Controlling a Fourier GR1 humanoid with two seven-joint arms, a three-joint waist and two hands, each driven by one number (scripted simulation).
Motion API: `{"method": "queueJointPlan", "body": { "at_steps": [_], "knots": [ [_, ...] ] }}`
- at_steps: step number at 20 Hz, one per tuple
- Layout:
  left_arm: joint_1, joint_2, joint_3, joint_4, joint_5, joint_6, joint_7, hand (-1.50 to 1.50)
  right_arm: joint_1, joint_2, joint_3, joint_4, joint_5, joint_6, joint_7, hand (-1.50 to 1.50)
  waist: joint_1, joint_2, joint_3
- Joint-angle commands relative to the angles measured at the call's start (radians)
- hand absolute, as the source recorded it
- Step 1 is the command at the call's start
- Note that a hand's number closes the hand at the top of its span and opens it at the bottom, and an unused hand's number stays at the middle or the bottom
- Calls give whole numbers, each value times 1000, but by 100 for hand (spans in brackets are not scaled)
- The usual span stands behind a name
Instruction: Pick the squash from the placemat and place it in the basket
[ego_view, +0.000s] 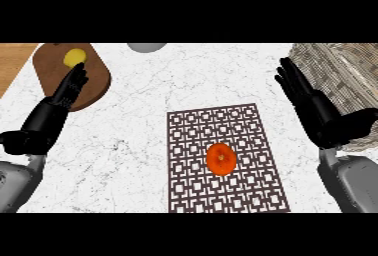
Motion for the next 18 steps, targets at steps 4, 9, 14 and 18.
{"method": "queueJointPlan", "body": {
  "at_steps": [4,9,14,18],
  "knots": [
    [78,-24,69,84,60,48,97,0,26,37,-176,-67,-6,-126,-176,150,5,42,-24],
    [79,-41,89,132,143,26,219,0,-3,-63,116,-111,393,-142,-194,-150,32,43,-31],
    [50,-67,81,157,131,37,245,0,-85,232,304,-14,719,-504,-46,-150,31,44,-29],
    [48,-82,83,164,135,40,269,0,-243,360,333,50,902,-534,306,-150,19,38,-31]
  ]
}}
